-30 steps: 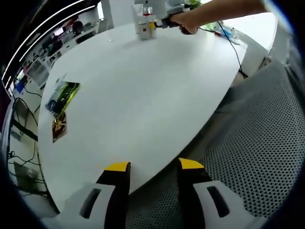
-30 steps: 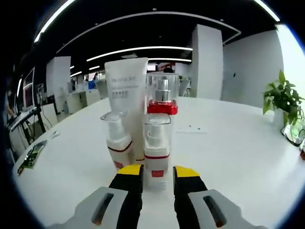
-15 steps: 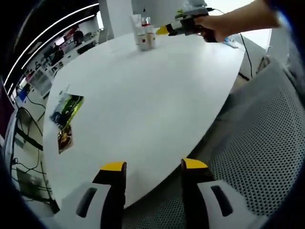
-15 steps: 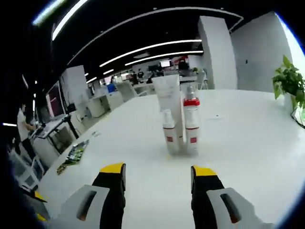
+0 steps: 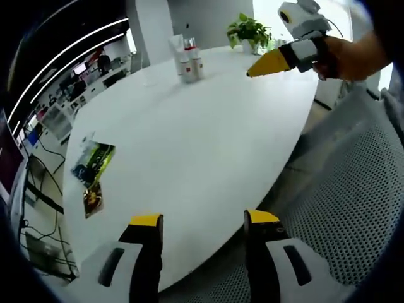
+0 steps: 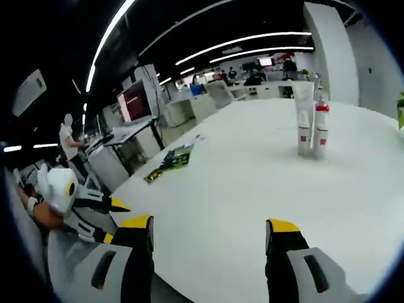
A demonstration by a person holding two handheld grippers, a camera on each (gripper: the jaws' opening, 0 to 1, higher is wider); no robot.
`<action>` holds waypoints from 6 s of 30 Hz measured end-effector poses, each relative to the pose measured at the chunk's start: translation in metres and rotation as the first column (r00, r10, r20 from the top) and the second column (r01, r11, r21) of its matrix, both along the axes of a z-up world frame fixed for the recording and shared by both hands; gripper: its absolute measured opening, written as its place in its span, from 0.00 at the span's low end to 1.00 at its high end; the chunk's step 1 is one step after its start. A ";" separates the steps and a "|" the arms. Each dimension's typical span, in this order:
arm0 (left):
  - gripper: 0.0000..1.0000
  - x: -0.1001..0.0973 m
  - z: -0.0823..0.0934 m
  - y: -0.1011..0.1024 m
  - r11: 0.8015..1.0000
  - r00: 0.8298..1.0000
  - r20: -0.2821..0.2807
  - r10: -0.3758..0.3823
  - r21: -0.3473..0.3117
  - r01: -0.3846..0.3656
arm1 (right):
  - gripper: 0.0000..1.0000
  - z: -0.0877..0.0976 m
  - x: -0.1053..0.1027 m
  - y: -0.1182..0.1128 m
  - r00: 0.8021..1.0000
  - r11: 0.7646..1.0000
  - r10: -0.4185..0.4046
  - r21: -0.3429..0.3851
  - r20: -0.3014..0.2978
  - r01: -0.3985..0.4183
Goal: Arrange the skincare products in the storage area until every visible bottle or jar stands upright without overlapping.
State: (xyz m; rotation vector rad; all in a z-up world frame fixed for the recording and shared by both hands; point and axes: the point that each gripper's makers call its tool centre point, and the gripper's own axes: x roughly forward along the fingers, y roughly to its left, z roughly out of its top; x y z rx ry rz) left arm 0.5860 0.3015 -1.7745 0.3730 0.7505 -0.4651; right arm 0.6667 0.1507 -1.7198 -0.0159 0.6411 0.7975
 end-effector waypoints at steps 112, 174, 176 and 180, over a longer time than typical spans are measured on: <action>0.56 0.245 -0.033 0.173 0.860 0.861 -0.165 0.480 -0.105 -0.500 | 0.41 -0.068 -0.011 -0.040 0.993 0.866 0.101 -0.496 0.066 -0.055; 0.08 0.151 0.066 0.068 0.801 0.963 -0.073 0.258 -0.542 -0.255 | 0.32 -0.060 -0.006 -0.040 0.990 0.867 0.099 -0.497 0.100 -0.037; 0.07 0.140 0.069 0.059 0.802 0.967 -0.069 0.244 -0.546 -0.241 | 0.32 -0.056 -0.006 -0.039 0.989 0.874 0.096 -0.485 0.110 -0.031; 0.07 0.114 0.075 0.036 0.796 0.975 -0.059 0.216 -0.568 -0.211 | 0.32 -0.051 -0.004 -0.038 0.988 0.885 0.086 -0.465 0.131 -0.015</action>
